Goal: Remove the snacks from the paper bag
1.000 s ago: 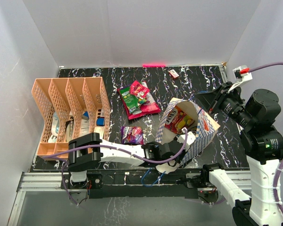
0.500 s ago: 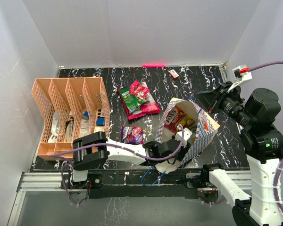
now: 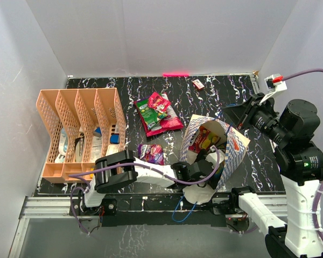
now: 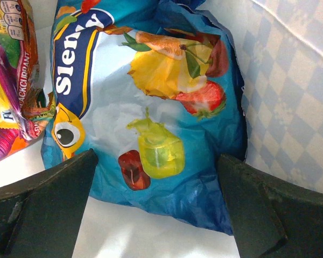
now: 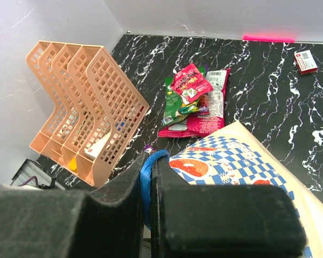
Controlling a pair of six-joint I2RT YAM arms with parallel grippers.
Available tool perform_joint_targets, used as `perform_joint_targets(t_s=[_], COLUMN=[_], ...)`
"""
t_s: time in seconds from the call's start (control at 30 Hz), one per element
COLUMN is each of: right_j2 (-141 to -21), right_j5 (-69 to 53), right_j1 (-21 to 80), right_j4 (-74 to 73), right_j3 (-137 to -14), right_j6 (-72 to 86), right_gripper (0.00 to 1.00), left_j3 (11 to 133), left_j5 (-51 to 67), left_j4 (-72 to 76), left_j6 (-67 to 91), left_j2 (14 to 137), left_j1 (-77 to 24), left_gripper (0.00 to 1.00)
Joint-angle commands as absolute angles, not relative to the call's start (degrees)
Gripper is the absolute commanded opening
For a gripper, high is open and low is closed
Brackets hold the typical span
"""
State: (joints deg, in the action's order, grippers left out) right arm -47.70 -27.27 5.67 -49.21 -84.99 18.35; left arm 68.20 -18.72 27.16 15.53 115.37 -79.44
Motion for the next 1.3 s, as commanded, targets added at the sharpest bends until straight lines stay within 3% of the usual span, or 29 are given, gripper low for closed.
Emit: perform_joint_targets(t_s=[0.0,0.07,0.37,0.47,0.57,1.27], right_j2=[-47.7,-47.8,-48.2,-47.9,-47.5,-43.0], right_j5=[-27.5,-27.3,-25.8,-24.9,-23.5,-13.7], right_j1=[5.9,5.9,5.9,5.9,5.9,5.9], right_j4=[-44.9,-45.2,-46.7,-46.7,-47.1,-48.4], right_j3=[-88.7,-89.0,-89.9,-89.3,-88.2,-80.6], right_j6=[18.9,18.8,17.7,17.0,16.2,13.0], right_gripper=[0.08,0.08,0.08,0.08,0.08,0.08], left_j3=[69.8,70.5,72.9,74.3,74.3,70.7], left_j5=[-20.0,-17.4,-11.0,-11.6,-11.7,-10.4], left_j4=[25.6,25.8,22.8,19.0,17.1,11.3], left_j6=[10.2,9.9,8.5,8.5,8.6,9.2], left_j2=[118.5,119.5,119.6,117.6,114.4,95.8], left_j1=[-75.8,-74.2,-72.7,-72.7,-72.7,-72.8], left_gripper=[0.88,0.78,0.16,0.06,0.0,0.0])
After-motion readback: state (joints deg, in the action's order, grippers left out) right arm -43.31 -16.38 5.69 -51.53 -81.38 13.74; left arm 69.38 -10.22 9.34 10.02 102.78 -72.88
